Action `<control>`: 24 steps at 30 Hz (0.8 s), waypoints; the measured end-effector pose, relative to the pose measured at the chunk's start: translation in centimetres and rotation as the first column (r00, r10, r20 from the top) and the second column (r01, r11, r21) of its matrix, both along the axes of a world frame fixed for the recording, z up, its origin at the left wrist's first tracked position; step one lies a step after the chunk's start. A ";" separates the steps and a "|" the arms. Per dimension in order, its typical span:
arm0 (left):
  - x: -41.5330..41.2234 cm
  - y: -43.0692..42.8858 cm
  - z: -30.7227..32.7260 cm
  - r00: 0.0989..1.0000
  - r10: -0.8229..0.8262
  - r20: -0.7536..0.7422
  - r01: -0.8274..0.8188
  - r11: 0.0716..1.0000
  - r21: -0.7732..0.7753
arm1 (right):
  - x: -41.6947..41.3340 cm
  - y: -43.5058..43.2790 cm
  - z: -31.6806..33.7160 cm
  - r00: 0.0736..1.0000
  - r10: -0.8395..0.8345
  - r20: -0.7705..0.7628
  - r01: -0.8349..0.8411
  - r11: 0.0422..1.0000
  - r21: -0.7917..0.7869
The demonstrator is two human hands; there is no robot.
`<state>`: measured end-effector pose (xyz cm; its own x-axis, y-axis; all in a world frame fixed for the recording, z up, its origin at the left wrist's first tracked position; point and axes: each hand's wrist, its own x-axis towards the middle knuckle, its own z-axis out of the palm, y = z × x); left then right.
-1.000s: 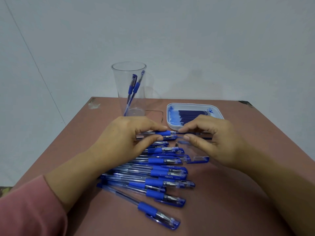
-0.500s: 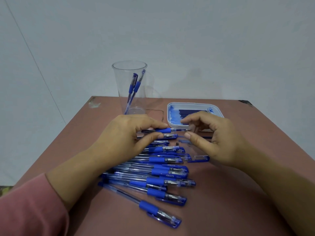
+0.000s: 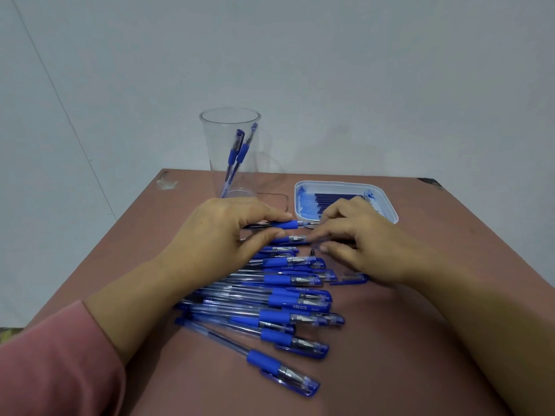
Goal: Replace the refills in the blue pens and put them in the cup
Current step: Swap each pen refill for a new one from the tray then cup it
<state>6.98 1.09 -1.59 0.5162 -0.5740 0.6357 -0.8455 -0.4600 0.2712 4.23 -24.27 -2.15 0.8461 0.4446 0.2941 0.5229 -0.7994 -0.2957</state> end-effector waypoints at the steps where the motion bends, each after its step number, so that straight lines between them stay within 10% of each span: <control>1: 0.0 0.0 0.0 1.000 0.001 0.000 -0.001 1.000 -0.001 | 0.0 0.2 0.2 1.000 0.001 -0.019 -0.001 0.999 -0.033; 8: -0.1 0.0 0.1 1.000 0.005 -0.007 -0.005 1.000 0.001 | 0.0 0.8 0.6 1.000 0.012 -0.006 -0.013 0.992 -0.126; 17: 0.0 0.1 0.3 1.000 0.000 0.010 0.000 1.000 -0.006 | -1.5 0.8 1.5 0.995 -0.037 -0.089 0.077 0.858 0.507; 24: -0.1 0.1 0.2 1.000 -0.017 0.009 0.017 1.000 -0.005 | -2.2 1.1 1.9 0.995 -0.009 -0.097 0.066 0.799 0.598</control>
<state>6.92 1.15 -1.36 0.5008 -0.5797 0.6427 -0.8555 -0.4441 0.2661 1.98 -23.13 -0.28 0.8926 0.1707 0.4174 0.4464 -0.4657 -0.7641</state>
